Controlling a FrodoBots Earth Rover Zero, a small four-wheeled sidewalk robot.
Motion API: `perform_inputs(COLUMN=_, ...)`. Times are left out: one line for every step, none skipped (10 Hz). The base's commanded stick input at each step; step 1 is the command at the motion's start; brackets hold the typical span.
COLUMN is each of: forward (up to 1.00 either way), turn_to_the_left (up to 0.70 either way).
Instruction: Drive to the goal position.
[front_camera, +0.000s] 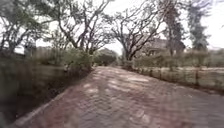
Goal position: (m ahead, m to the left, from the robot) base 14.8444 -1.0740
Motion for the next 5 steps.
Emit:
perform_inputs(forward=0.85, turn_to_the_left=0.00)
perform_inputs(forward=0.85, turn_to_the_left=0.00)
perform_inputs(forward=0.85, turn_to_the_left=0.00)
perform_inputs(forward=0.85, turn_to_the_left=0.00)
perform_inputs(forward=0.85, turn_to_the_left=0.00)
